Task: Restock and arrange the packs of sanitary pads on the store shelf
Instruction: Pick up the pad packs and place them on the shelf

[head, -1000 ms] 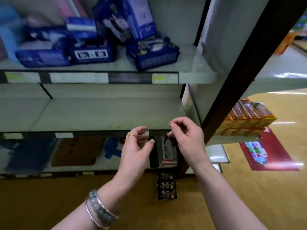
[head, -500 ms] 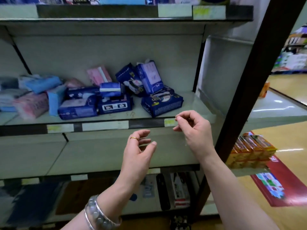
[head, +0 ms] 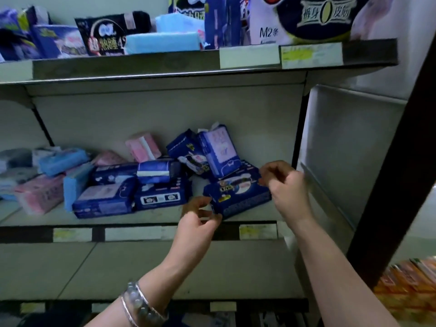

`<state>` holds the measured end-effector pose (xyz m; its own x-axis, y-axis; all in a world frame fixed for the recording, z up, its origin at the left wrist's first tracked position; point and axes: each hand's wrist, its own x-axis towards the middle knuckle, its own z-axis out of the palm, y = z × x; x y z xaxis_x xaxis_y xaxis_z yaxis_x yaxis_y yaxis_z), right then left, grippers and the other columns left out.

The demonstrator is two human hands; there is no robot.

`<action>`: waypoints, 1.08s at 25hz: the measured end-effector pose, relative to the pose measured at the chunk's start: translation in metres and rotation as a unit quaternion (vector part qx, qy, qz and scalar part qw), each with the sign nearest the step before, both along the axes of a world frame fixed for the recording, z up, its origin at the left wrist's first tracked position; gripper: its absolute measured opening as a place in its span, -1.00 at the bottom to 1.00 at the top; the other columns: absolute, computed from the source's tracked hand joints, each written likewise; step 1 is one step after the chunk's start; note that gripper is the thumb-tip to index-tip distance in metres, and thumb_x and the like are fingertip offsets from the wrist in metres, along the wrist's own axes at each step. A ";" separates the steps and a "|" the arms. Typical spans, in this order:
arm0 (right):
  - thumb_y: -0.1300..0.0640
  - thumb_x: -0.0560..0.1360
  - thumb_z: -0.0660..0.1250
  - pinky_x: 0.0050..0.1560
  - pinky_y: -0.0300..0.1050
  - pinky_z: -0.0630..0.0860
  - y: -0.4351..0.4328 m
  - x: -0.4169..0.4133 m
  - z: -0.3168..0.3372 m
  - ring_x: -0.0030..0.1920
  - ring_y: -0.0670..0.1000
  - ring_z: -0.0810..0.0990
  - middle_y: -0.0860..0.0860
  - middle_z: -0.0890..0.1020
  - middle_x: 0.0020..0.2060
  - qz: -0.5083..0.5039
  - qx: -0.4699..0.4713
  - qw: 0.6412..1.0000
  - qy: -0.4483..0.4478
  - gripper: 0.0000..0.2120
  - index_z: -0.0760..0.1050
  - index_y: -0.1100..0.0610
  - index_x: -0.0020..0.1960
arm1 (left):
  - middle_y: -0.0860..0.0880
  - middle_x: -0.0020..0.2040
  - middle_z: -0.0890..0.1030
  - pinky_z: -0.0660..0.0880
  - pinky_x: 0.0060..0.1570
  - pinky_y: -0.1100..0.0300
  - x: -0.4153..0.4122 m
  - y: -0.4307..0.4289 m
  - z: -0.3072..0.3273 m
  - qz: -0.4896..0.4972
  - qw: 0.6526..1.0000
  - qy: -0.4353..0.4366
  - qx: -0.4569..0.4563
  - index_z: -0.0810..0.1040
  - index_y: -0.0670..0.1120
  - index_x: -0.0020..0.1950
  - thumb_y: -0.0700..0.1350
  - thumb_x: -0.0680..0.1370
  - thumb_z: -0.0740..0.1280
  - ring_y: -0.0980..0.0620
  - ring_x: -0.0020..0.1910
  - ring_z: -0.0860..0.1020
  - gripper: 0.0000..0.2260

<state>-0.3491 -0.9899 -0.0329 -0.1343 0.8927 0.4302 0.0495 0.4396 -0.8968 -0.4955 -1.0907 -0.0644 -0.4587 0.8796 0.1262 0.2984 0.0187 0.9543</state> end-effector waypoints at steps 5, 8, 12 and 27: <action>0.14 0.57 0.24 -0.17 -0.32 0.32 0.077 -0.003 -0.029 0.02 -0.03 0.48 0.08 0.54 0.07 -0.015 -0.080 0.982 -0.168 -0.76 0.45 0.20 0.19 | 0.00 0.20 0.43 0.44 0.07 0.16 -0.003 0.053 -0.021 0.030 0.994 -0.044 -0.091 0.25 -0.04 0.40 -0.15 0.52 0.33 0.06 0.09 0.46 -0.51; 0.04 0.60 0.18 -0.25 -0.40 0.29 0.098 -0.007 -0.042 0.02 -0.06 0.40 0.14 0.45 0.27 0.025 -0.137 0.970 -0.198 -0.58 0.31 0.23 0.37 | -0.13 0.41 0.32 0.35 0.15 0.17 -0.006 0.070 -0.030 0.056 0.987 -0.067 -0.137 0.15 -0.11 0.48 -0.17 0.52 0.34 -0.09 0.32 0.37 -0.41; -0.06 0.59 0.15 -0.02 -0.29 0.32 0.118 -0.010 -0.051 0.22 0.07 0.44 0.16 0.37 0.36 0.040 -0.182 0.952 -0.242 -0.47 0.20 0.23 0.45 | -0.12 0.39 0.37 0.32 0.12 0.28 -0.008 0.085 -0.038 0.006 0.989 0.000 -0.147 0.19 -0.13 0.46 -0.23 0.48 0.38 -0.04 0.33 0.38 -0.39; 0.23 0.54 0.25 -0.07 -0.25 0.43 0.097 0.000 -0.015 -0.01 -0.05 0.50 0.02 0.56 0.03 -0.062 -0.054 0.997 0.006 -0.85 0.54 0.11 0.06 | 0.03 0.17 0.53 0.51 0.09 0.18 -0.005 0.079 -0.010 0.008 0.986 -0.103 0.132 0.44 0.09 0.17 -0.07 0.37 0.42 0.07 0.14 0.52 -0.61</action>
<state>-0.3493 -0.8927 -0.0478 -0.0158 0.9434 0.3312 0.0864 0.3313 -0.9395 -0.5002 -1.0114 -0.0740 -0.5120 0.8209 0.2528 0.0986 -0.2362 0.9667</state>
